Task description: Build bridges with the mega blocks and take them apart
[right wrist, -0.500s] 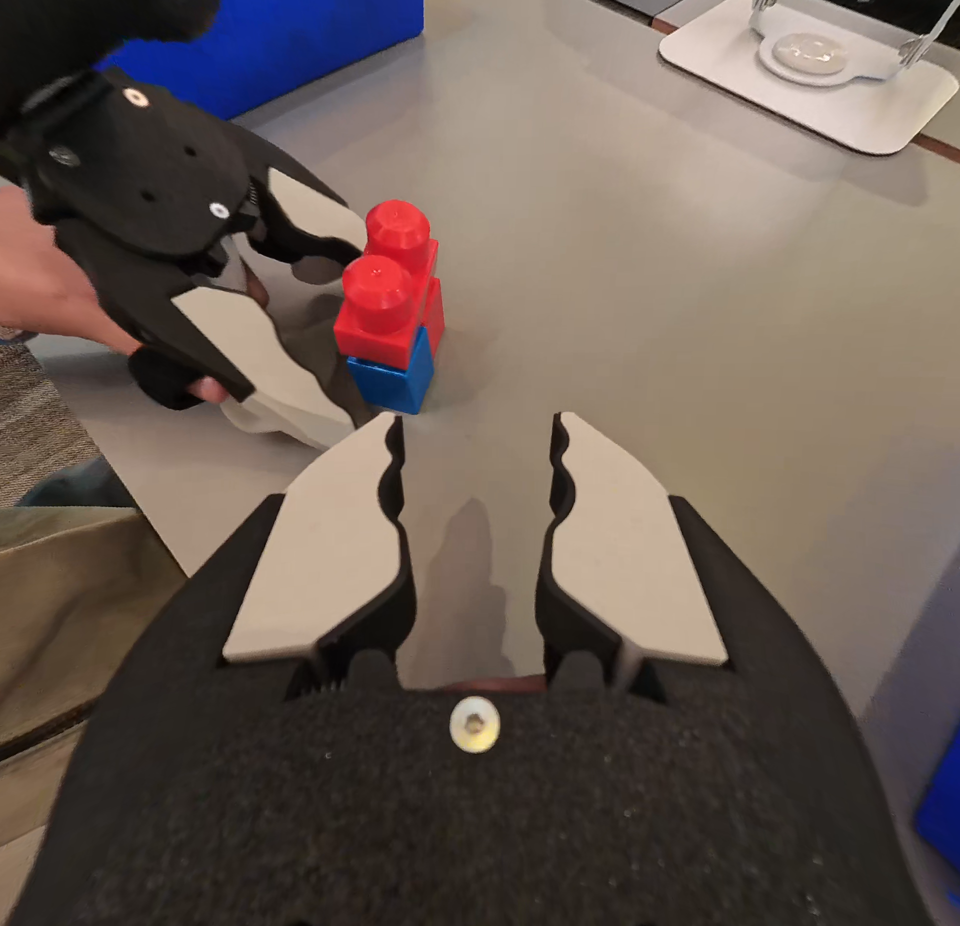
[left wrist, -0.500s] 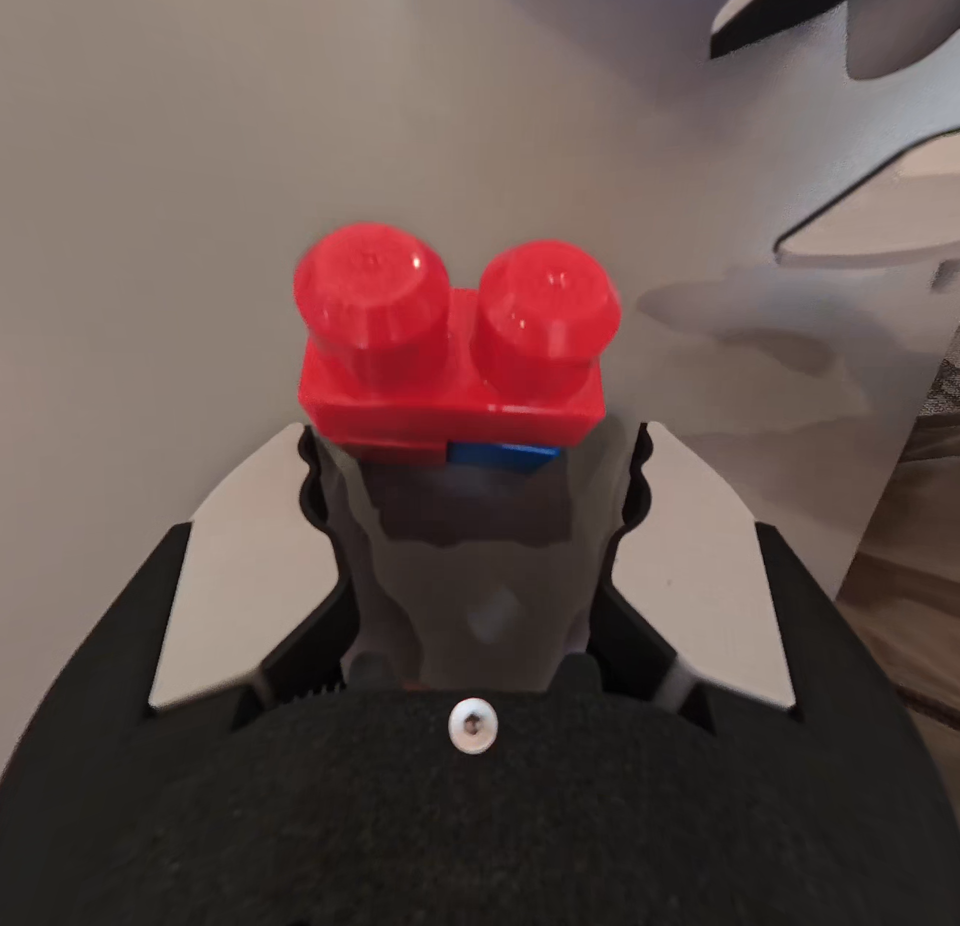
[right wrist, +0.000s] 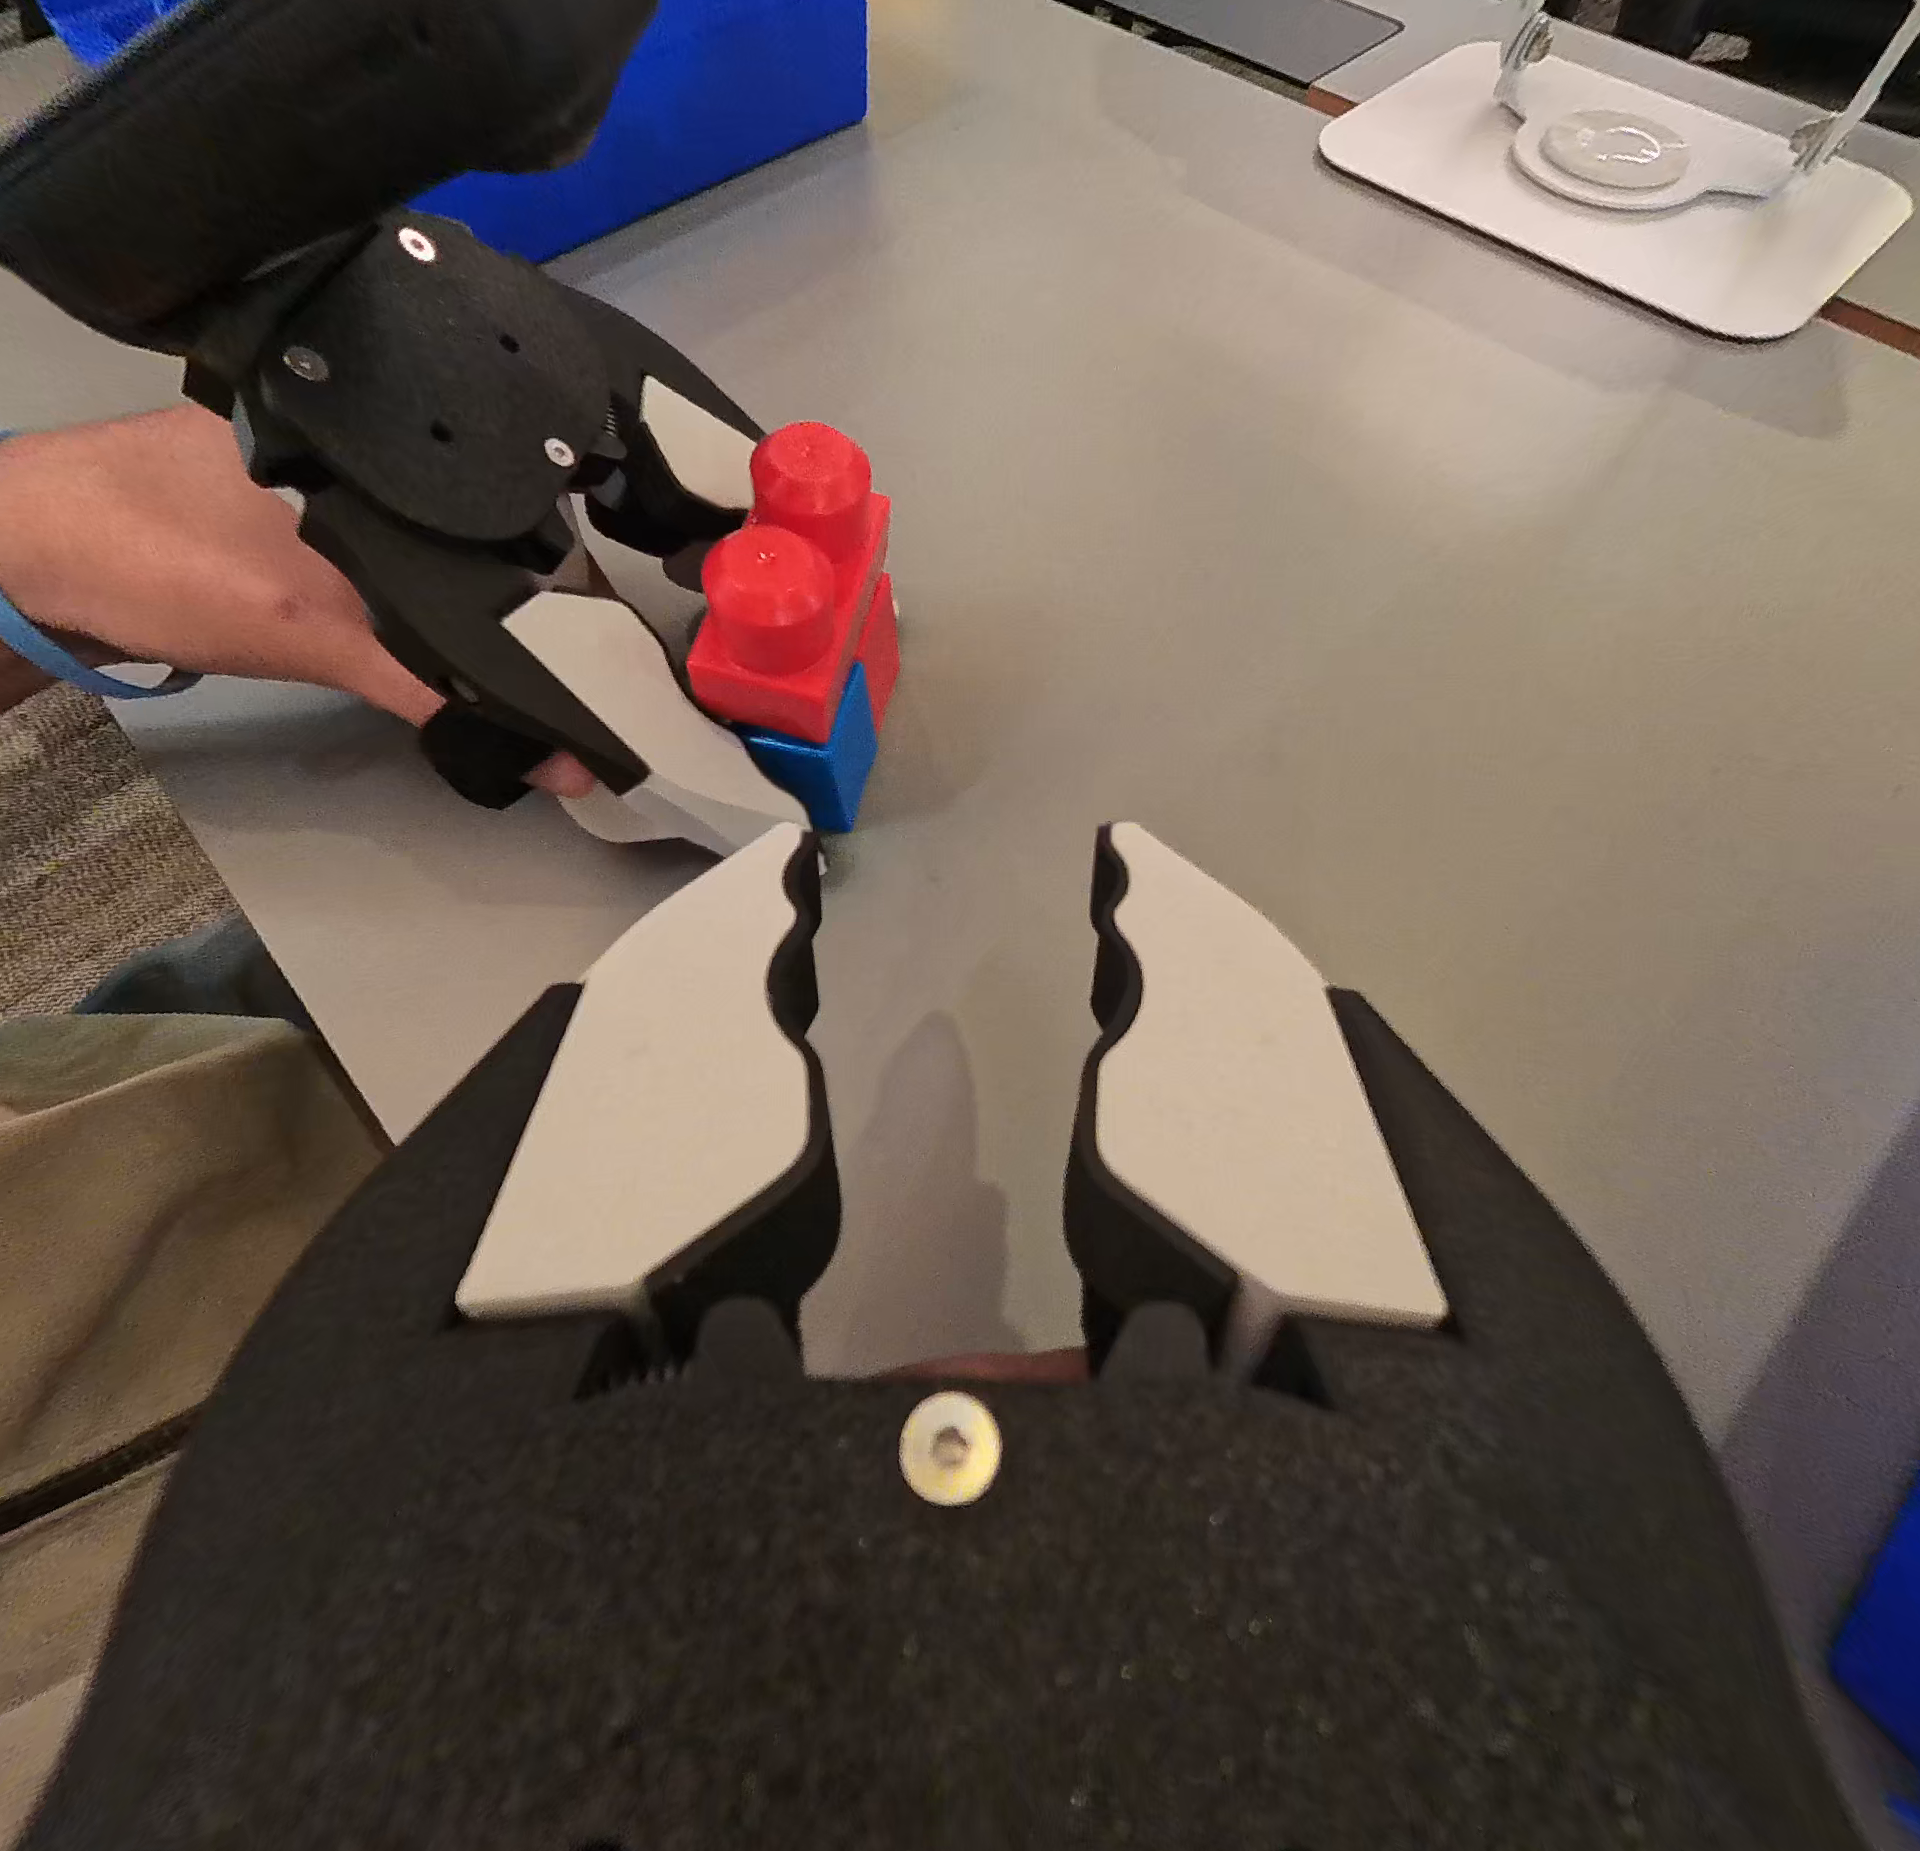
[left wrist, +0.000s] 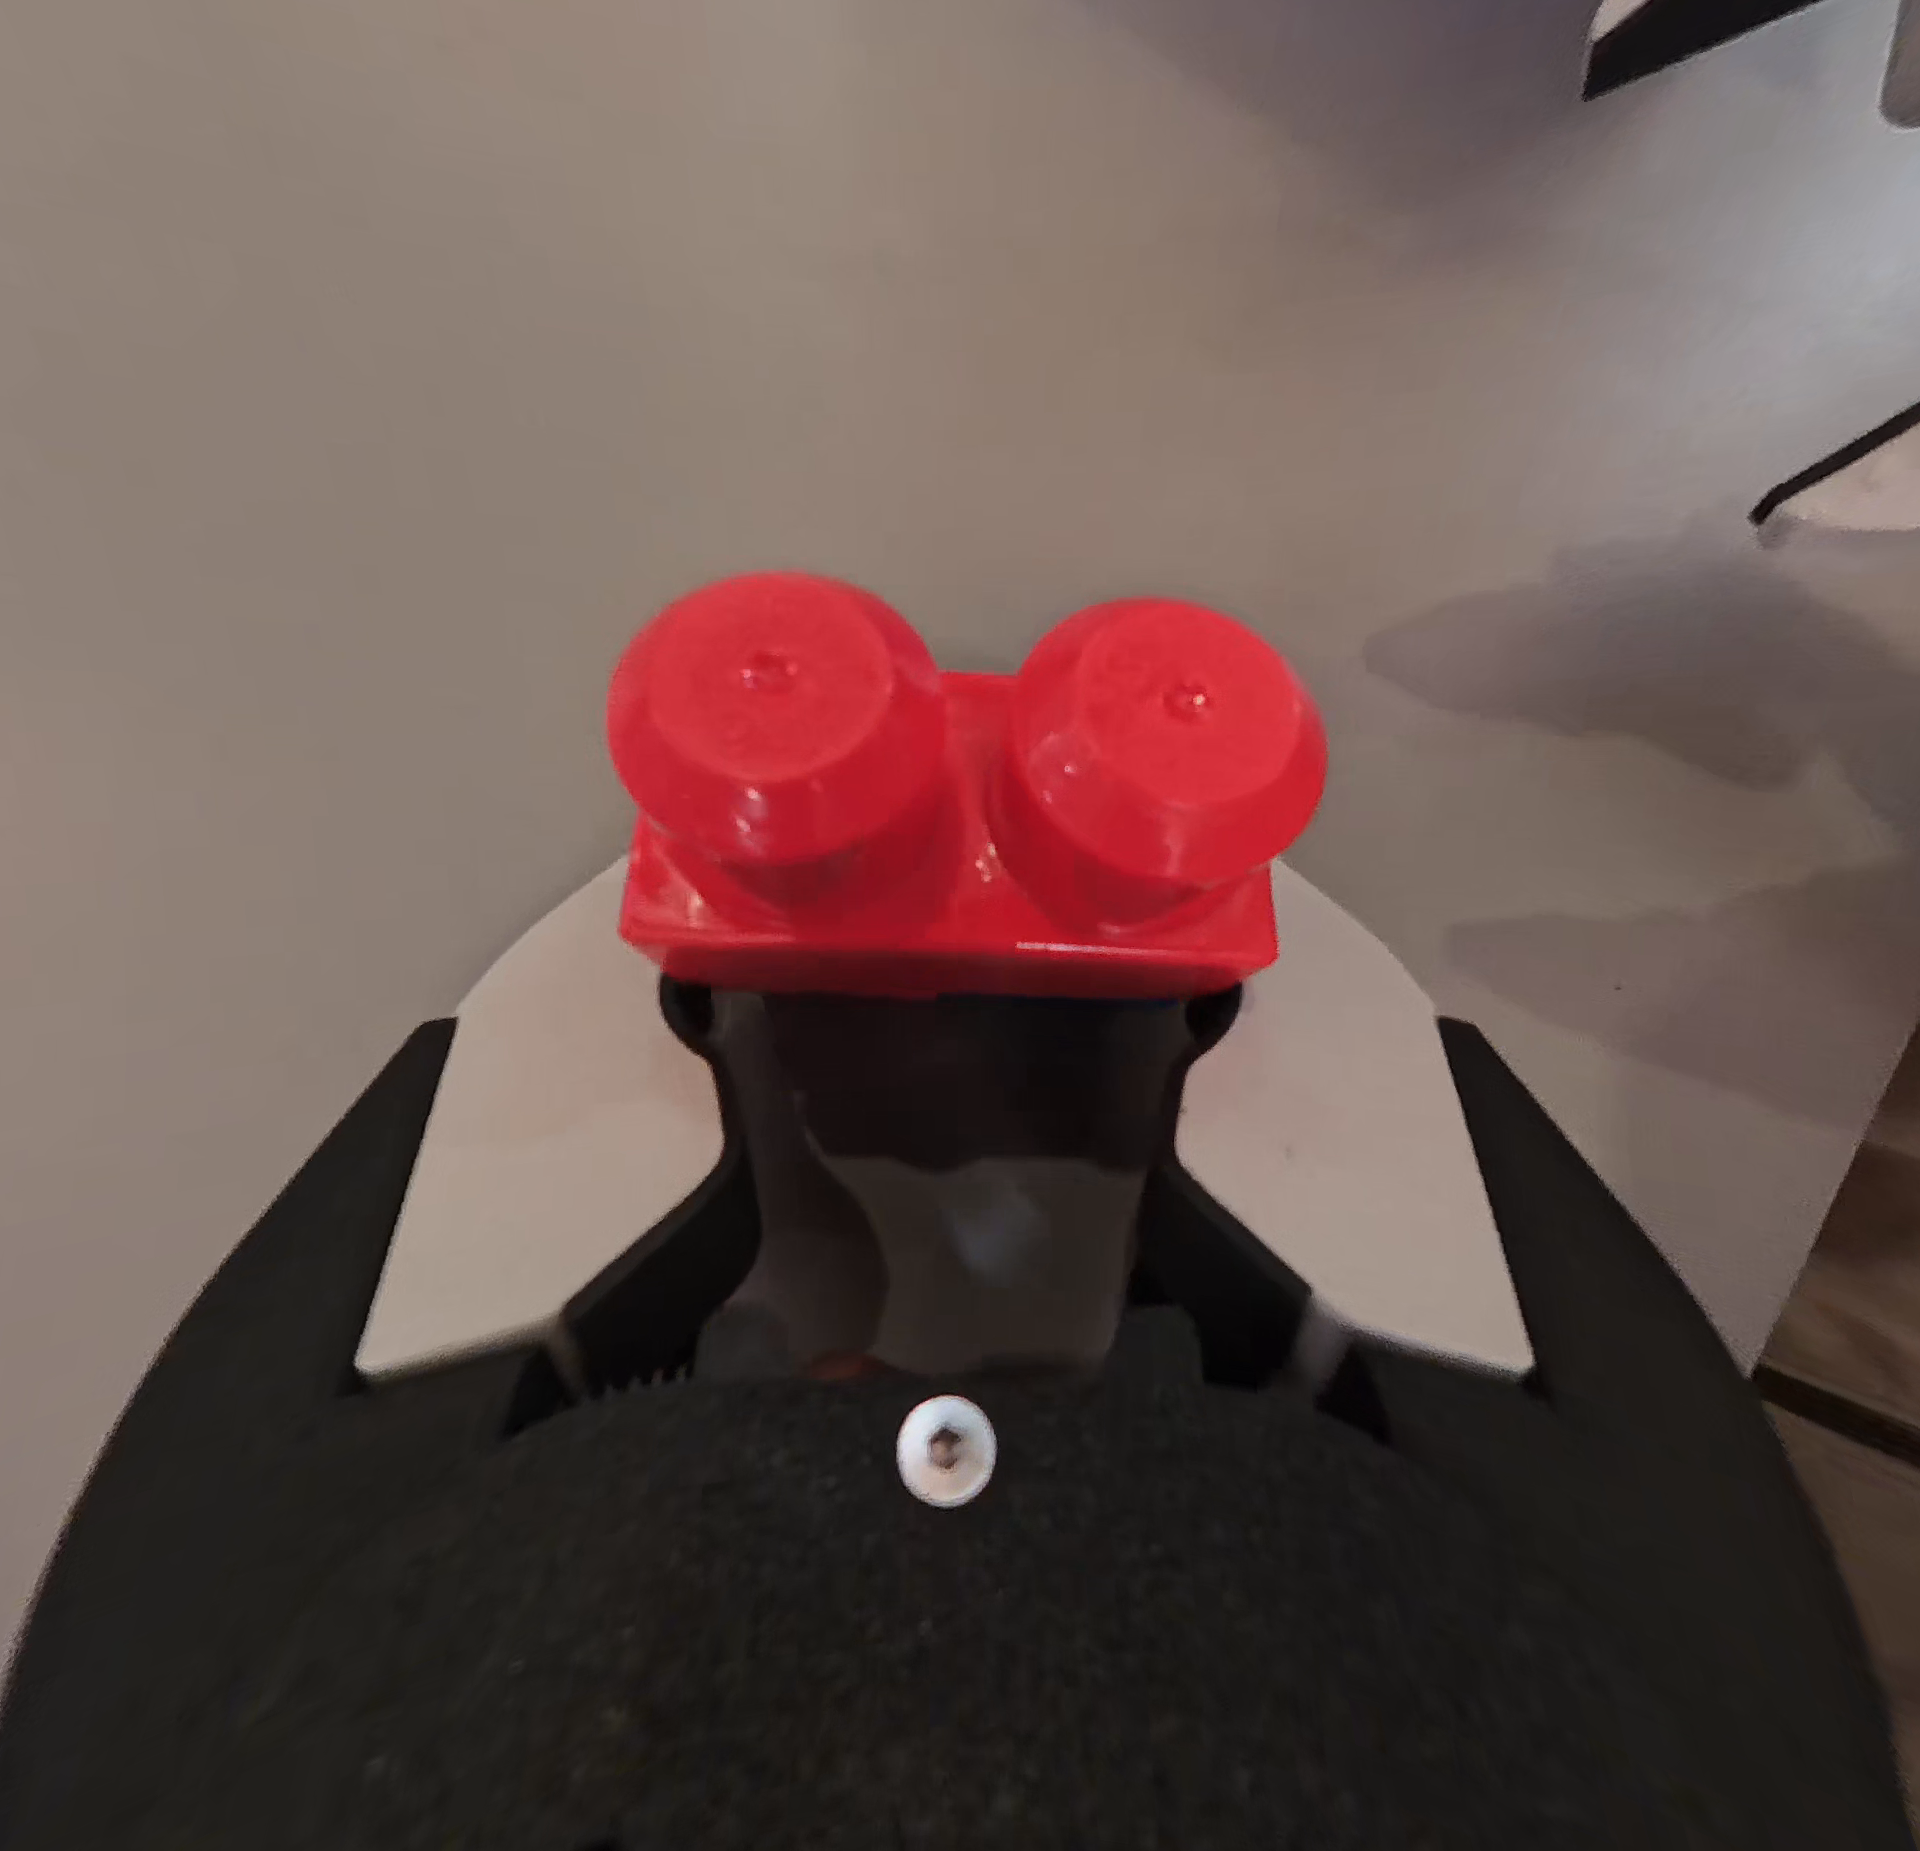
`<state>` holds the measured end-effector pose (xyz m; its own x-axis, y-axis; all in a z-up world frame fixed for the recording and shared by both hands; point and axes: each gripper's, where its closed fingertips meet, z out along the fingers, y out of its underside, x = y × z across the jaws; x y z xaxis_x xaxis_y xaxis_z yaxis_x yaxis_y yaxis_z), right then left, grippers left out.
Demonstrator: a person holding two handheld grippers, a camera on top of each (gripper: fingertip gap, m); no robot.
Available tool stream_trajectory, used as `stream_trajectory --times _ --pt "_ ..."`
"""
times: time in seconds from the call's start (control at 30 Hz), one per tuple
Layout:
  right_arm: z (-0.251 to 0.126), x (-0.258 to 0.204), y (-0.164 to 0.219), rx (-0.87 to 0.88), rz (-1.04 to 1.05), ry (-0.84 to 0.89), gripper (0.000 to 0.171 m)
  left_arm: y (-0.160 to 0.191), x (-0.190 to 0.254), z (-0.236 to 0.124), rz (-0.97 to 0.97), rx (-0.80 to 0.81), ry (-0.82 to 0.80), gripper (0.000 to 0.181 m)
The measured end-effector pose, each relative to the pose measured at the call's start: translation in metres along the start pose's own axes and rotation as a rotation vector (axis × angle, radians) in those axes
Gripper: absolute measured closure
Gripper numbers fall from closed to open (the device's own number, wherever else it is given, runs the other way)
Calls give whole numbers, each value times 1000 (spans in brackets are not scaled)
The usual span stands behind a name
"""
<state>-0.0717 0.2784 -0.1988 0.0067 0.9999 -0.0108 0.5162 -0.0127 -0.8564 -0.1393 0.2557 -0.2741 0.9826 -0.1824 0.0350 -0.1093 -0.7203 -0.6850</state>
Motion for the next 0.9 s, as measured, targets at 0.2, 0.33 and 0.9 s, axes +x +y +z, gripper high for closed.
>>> stream_trajectory --times 0.2,0.33,0.9 --pt "0 -2 -2 1 -8 -6 124 0 0 0 2 1 -3 92" --pt "-1 -2 -2 0 -5 -10 125 0 2 0 13 3 1 92" --pt "12 -14 8 -39 46 -118 124 2 13 -2 60 -2 60 92"
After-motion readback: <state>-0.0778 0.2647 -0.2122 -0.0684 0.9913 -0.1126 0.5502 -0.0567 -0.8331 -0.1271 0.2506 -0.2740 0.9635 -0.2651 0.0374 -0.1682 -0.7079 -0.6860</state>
